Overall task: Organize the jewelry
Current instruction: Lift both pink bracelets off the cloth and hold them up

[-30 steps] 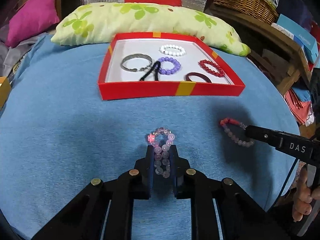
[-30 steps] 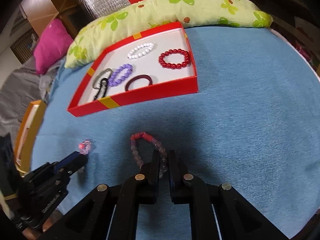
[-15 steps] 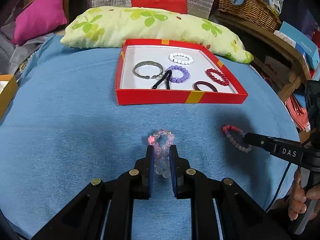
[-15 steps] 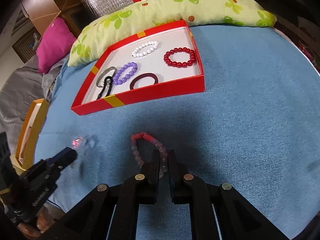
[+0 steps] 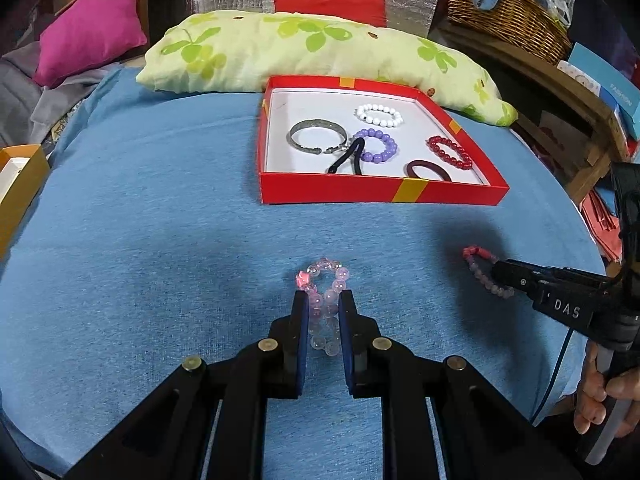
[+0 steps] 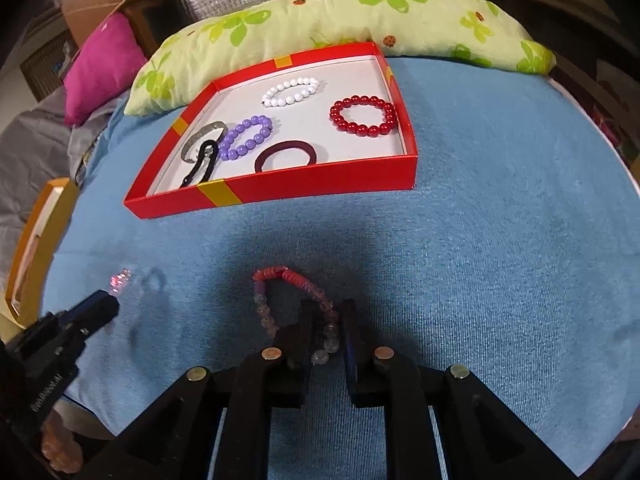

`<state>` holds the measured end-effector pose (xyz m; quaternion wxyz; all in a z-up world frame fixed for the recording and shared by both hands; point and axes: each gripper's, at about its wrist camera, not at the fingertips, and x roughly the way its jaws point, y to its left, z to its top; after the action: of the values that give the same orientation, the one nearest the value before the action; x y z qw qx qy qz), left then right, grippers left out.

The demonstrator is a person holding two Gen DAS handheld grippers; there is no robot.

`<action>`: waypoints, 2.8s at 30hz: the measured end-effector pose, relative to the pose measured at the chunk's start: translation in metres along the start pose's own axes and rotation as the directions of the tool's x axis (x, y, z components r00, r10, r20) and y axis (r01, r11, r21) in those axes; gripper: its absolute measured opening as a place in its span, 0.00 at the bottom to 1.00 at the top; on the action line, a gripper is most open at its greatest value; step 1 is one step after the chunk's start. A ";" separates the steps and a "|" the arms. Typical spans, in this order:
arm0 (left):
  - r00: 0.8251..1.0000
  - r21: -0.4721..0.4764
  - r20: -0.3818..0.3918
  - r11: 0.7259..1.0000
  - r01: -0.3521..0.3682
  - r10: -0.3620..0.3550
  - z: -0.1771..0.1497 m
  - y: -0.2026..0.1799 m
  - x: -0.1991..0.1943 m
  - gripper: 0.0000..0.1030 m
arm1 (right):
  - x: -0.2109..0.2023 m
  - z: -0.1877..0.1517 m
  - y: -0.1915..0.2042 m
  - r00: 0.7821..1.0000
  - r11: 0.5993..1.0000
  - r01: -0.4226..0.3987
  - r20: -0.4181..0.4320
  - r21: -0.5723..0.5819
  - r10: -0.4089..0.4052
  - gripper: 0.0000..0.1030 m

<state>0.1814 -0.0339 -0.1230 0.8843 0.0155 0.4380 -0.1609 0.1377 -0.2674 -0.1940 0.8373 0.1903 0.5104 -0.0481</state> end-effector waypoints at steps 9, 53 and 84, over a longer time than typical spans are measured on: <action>1.000 -0.005 -0.001 1.000 -0.011 0.011 0.000 0.000 -0.001 0.15 | -0.008 -0.003 0.014 0.998 0.996 0.015 0.060 -0.084 -0.010 0.08; 0.997 -0.004 -0.078 1.000 0.010 -0.010 -0.013 0.017 0.006 0.64 | -0.036 -0.002 -0.001 0.981 0.994 -0.113 0.160 0.009 0.110 0.08; 0.995 0.022 0.103 1.000 -0.021 0.019 0.008 -0.003 -0.019 0.15 | -0.060 0.000 0.005 0.944 0.975 -0.222 0.249 -0.002 0.216 0.08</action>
<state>0.1764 -0.0329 -0.1030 0.9069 0.0217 0.3901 -0.1577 0.1106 -0.2696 -0.1408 0.8919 0.2491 0.3771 0.0154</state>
